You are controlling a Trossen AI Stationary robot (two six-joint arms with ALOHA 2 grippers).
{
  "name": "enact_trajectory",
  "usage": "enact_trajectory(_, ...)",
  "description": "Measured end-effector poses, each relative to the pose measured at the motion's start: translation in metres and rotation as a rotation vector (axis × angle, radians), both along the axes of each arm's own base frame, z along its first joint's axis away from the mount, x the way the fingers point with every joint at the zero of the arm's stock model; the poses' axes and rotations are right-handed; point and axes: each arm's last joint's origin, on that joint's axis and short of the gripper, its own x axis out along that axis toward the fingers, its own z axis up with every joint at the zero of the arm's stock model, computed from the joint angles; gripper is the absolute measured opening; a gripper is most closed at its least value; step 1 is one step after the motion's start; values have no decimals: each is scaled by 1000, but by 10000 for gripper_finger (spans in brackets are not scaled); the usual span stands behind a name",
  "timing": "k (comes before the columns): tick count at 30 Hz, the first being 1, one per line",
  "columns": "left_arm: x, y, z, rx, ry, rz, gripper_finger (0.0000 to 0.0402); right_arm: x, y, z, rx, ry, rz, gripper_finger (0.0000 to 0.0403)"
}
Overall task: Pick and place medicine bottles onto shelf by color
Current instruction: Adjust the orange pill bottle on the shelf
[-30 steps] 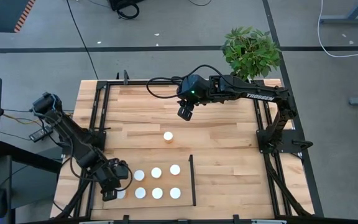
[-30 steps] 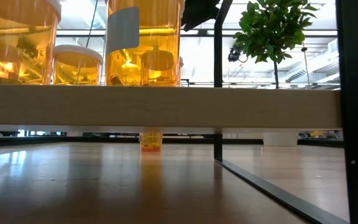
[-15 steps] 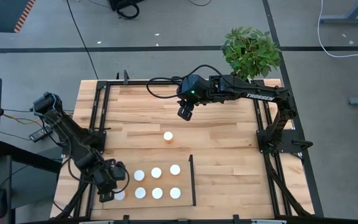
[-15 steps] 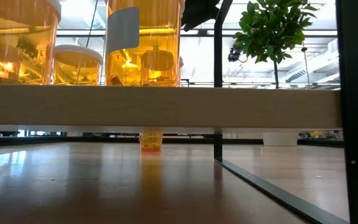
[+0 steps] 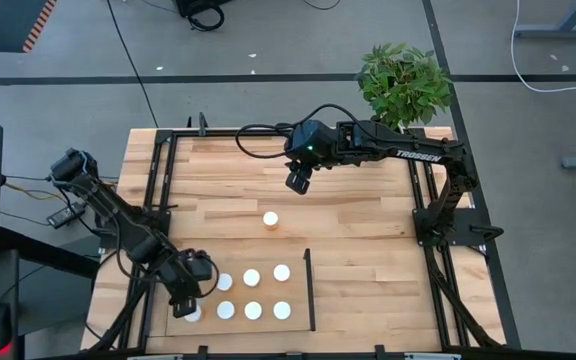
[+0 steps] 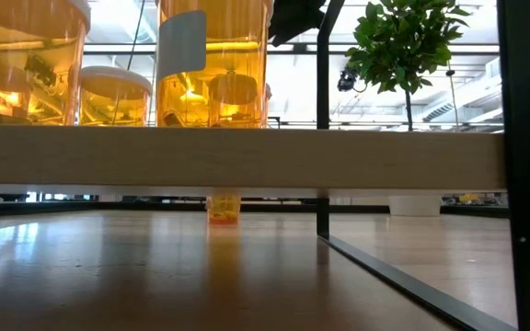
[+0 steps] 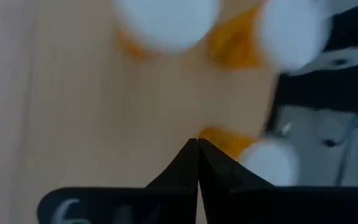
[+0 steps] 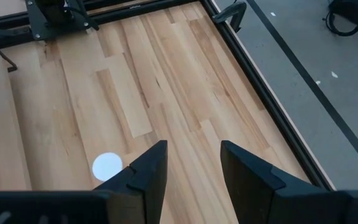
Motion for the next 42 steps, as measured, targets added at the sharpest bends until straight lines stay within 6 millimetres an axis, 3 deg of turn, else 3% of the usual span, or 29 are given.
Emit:
enact_trajectory(6,12,-6,18,-62,-128,-54,4,0,0,0,2,3,2,156)
enact_trajectory(20,7,-17,19,-108,-117,-154,9,0,0,0,2,2,2,156)
enact_trajectory(28,16,-11,20,-97,-156,-119,6,0,0,0,2,2,2,156)
enact_trajectory(42,33,-23,-4,-88,-112,-172,11,-1,0,-1,7,14,-2,156)
